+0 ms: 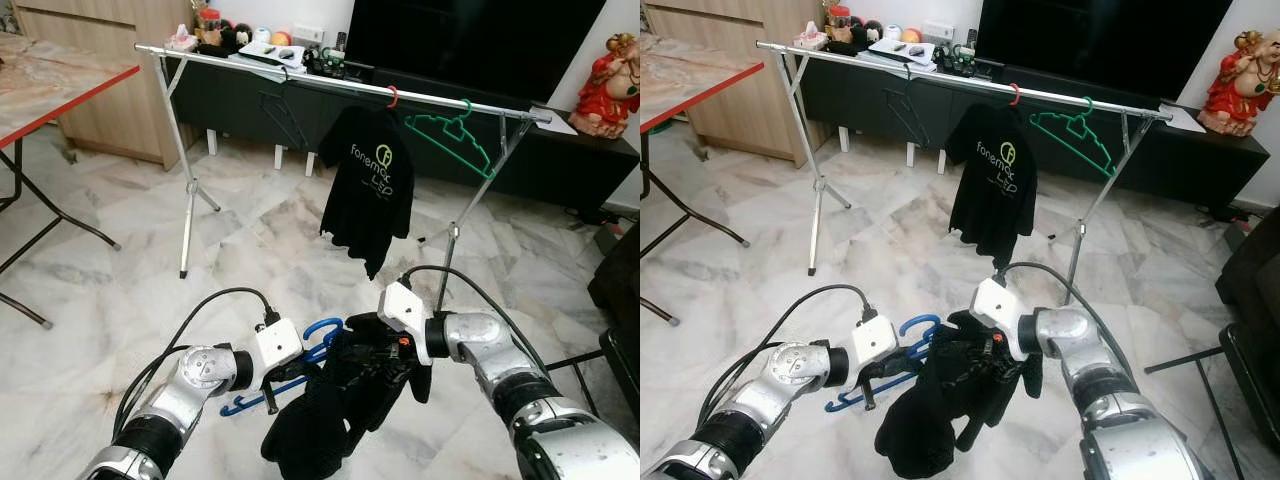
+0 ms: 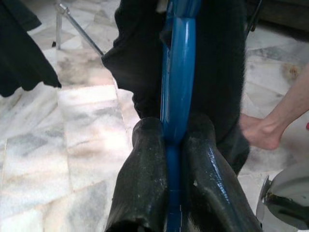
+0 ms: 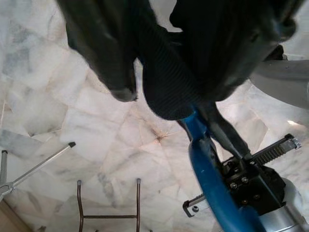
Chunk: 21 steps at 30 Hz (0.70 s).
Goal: Hang hanger
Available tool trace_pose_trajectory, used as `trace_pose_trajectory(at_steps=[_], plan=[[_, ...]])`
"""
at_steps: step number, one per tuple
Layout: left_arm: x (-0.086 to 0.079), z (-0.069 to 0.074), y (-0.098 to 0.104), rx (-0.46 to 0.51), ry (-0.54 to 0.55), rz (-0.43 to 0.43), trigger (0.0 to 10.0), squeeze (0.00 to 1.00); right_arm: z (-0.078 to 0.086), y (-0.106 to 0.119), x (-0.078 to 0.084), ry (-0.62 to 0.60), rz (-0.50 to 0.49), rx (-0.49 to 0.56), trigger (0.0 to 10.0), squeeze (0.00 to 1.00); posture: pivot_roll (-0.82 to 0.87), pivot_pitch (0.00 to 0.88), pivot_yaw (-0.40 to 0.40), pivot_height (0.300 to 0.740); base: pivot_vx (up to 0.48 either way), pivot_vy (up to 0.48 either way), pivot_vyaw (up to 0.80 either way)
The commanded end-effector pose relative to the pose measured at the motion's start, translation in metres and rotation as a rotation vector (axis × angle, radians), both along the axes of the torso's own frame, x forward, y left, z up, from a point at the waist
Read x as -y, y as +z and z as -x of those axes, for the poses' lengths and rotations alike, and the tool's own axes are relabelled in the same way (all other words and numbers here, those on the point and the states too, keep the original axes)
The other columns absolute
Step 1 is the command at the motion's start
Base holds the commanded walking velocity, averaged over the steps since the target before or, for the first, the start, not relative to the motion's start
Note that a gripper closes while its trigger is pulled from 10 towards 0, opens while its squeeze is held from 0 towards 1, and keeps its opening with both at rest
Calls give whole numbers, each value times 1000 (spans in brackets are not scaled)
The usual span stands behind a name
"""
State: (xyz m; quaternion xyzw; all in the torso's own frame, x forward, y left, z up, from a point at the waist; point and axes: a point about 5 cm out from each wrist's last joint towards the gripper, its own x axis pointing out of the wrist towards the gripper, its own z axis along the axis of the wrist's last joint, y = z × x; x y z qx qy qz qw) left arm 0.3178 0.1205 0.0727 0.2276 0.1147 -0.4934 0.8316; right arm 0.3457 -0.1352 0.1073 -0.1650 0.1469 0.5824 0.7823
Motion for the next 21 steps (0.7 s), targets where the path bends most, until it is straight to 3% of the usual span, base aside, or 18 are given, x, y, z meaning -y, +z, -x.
trace_pose_trajectory(at_steps=[1,7,9,10,16,21], plan=[[6,-1,4,18,-16,25,0,0,-1,4,7,-17,-10,15,0,0,13,76,-162,740,0,0,0],[6,0,4,16,-20,21,0,0,3,-3,6,-4,2,-4,0,0,15,78,-160,740,0,0,0],[5,0,3,16,-18,18,0,0,4,-5,7,-7,21,0,471,0,16,79,-160,740,0,0,0],[5,0,3,17,-15,16,0,0,2,-6,7,-40,24,18,10000,0,16,80,-160,740,0,0,0],[2,2,0,12,-12,13,0,0,-5,3,8,-116,-20,80,10000,0,16,84,-160,740,0,0,0],[-10,8,-8,-11,-18,-30,0,0,-11,23,20,-119,-50,149,10000,0,12,86,-159,740,0,0,0]])
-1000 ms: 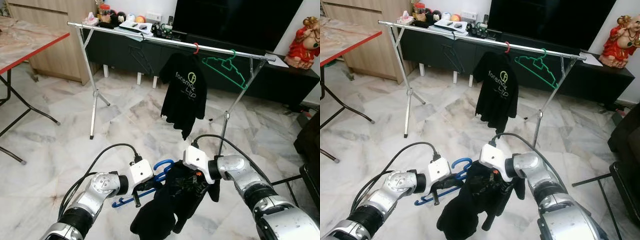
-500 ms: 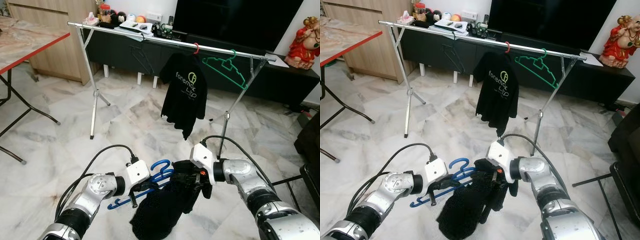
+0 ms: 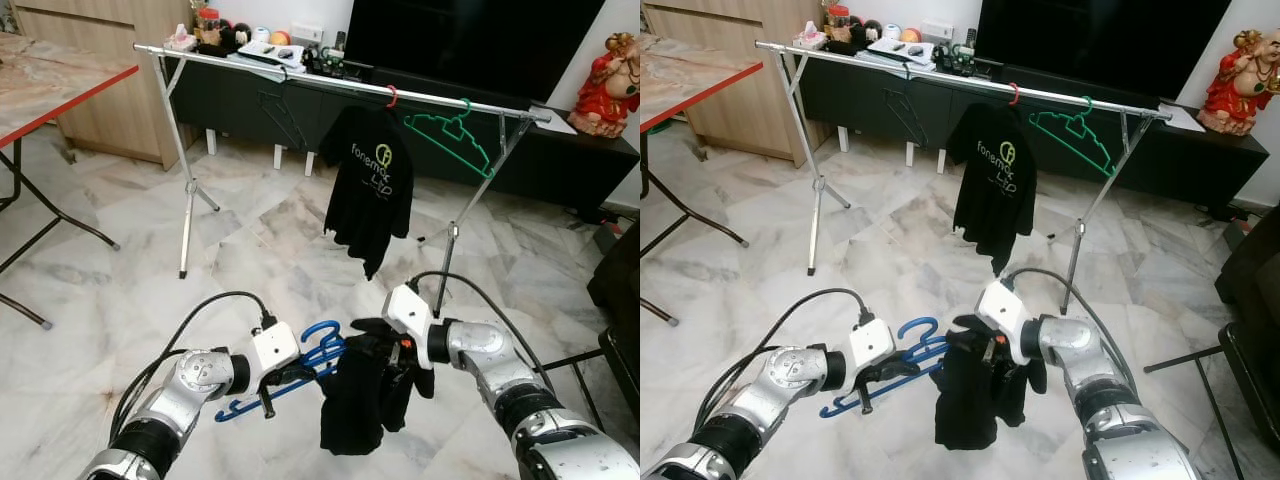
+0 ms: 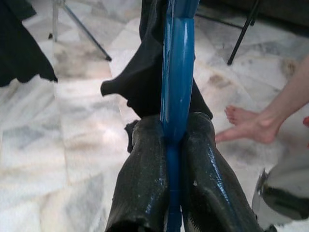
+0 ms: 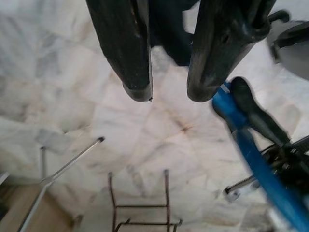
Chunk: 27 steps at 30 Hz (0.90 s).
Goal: Hang hanger
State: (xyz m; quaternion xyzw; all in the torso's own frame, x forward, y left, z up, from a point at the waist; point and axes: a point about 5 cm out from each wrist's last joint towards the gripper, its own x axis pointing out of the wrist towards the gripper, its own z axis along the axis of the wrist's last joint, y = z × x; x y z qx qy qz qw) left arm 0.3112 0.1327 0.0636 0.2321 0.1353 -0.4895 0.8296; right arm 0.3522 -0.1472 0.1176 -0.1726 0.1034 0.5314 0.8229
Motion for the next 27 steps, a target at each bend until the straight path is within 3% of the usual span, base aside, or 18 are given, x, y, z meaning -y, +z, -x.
trace_pose_trajectory(at_steps=[1,2,4,10,11,12,20,27], plan=[[0,3,0,13,-28,-5,0,0,-4,15,13,-4,9,49,10000,0,0,85,-156,740,0,0,0],[-3,4,-1,10,-26,-7,0,0,-4,16,16,-1,24,53,10000,0,0,85,-156,740,0,0,0],[-14,7,-2,4,-9,-4,0,0,-1,15,41,-37,100,48,10000,0,-6,85,-157,740,0,0,0],[-19,9,0,-1,-17,6,0,0,5,4,55,-63,170,13,10000,0,-13,87,-161,740,0,0,0],[-22,11,1,-4,-23,9,0,0,11,-4,61,-59,214,-6,10000,725,-14,88,-160,740,0,0,0],[-28,12,4,-6,-30,14,0,0,19,-15,68,-55,240,-50,10000,1000,-15,90,-159,740,0,0,0],[-42,17,27,-25,-92,89,0,0,33,-37,81,-120,276,-110,10000,1000,-13,96,-159,740,0,0,0],[-50,27,34,-84,-192,32,0,0,33,-39,84,-177,271,-77,10000,1000,-14,91,-154,740,0,0,0]])
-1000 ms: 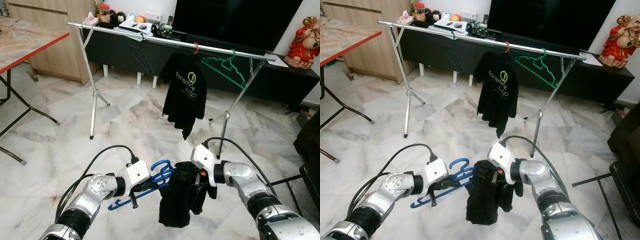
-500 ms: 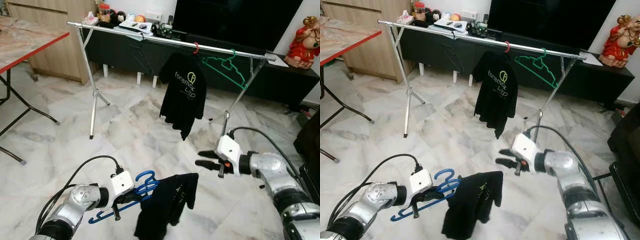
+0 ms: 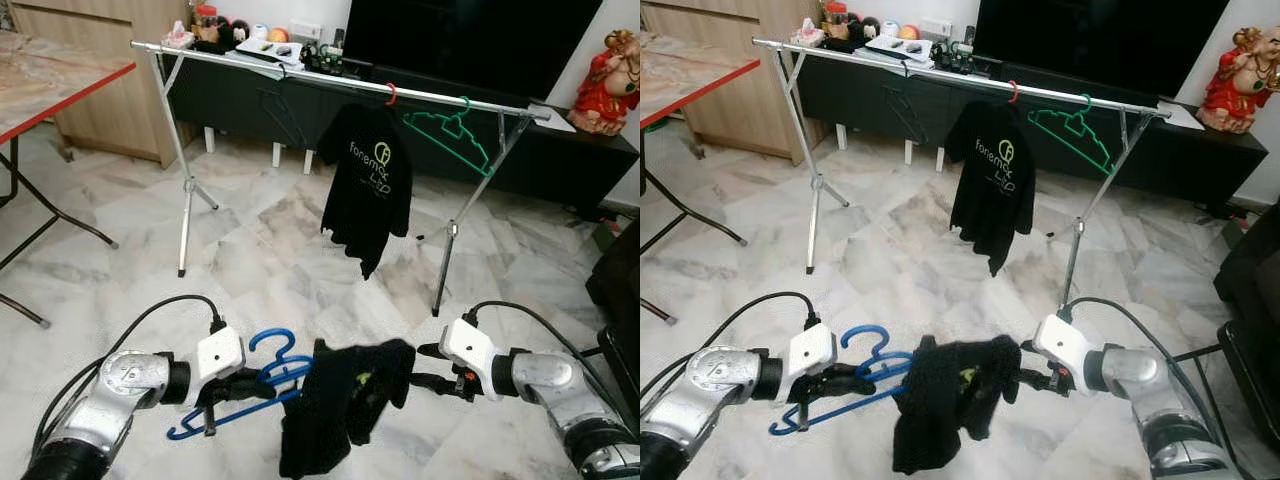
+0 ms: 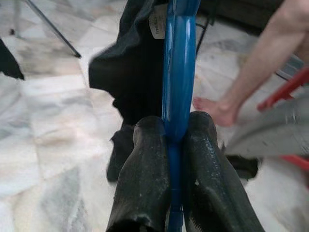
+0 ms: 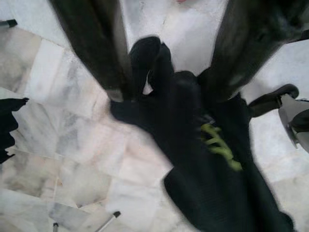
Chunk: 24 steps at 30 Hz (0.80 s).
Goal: Hang hanger
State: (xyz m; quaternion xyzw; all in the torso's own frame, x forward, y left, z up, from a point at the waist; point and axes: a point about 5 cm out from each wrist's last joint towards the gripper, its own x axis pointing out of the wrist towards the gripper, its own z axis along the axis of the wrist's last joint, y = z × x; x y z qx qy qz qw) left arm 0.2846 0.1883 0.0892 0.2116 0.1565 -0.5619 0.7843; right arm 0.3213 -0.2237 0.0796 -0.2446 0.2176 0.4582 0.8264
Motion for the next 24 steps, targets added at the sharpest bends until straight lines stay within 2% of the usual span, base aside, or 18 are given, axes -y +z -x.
trace_pose_trajectory(at_steps=[1,2,3,4,10,18,24], plan=[[5,1,11,10,-51,24,0,0,2,-1,9,-32,24,16,10000,1000,-14,91,-154,740,0,0,0],[5,2,13,6,-60,26,0,0,2,-1,10,-38,28,19,10000,957,-14,91,-154,740,0,0,0],[5,3,14,3,-65,27,0,0,2,-1,10,-42,28,21,10000,957,-14,91,-154,740,0,0,0],[6,3,15,-1,-74,25,0,0,2,-1,11,-44,30,22,10000,0,-13,84,-153,740,0,0,0],[10,0,18,12,-79,20,0,0,6,-5,11,-31,18,-12,10000,0,-13,76,-151,740,0,0,0],[17,-2,24,5,-98,48,0,0,19,-19,10,32,22,-124,10000,0,-12,61,-147,740,0,0,0],[21,-3,28,3,-120,67,0,0,20,-23,10,11,43,-108,10000,0,-10,59,-144,740,0,0,0]])
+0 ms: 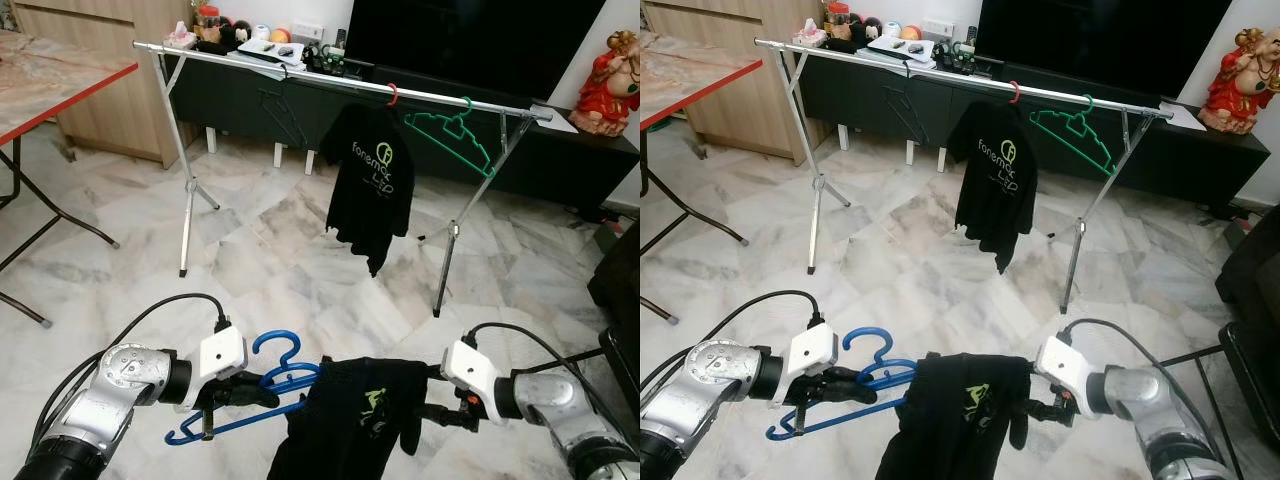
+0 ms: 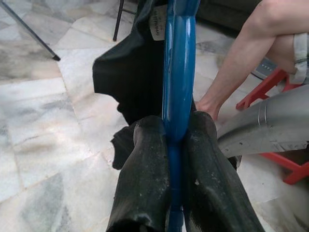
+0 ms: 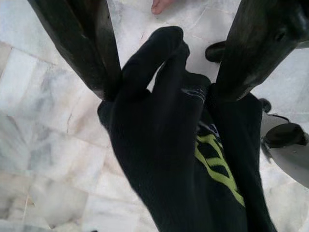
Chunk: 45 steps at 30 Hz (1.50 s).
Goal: Hang hanger
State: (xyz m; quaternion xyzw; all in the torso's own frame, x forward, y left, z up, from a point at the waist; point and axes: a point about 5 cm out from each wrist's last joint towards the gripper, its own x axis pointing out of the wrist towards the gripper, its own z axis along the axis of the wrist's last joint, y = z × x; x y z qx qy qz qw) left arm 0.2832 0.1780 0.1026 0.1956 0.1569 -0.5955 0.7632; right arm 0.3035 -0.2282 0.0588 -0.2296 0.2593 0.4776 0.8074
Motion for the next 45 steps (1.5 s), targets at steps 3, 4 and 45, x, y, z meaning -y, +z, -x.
trace_pose_trajectory(at_steps=[3,4,45], plan=[[13,-4,21,44,-62,61,0,0,1,-3,3,-30,36,19,10000,0,-10,61,-140,740,0,0,0],[14,-4,22,44,-67,65,0,0,-1,-3,2,-42,37,31,10000,0,-10,61,-140,740,0,0,0],[38,-6,42,58,-142,138,0,0,-10,2,-12,-198,-211,40,0,0,-8,88,-143,740,0,0,0]])
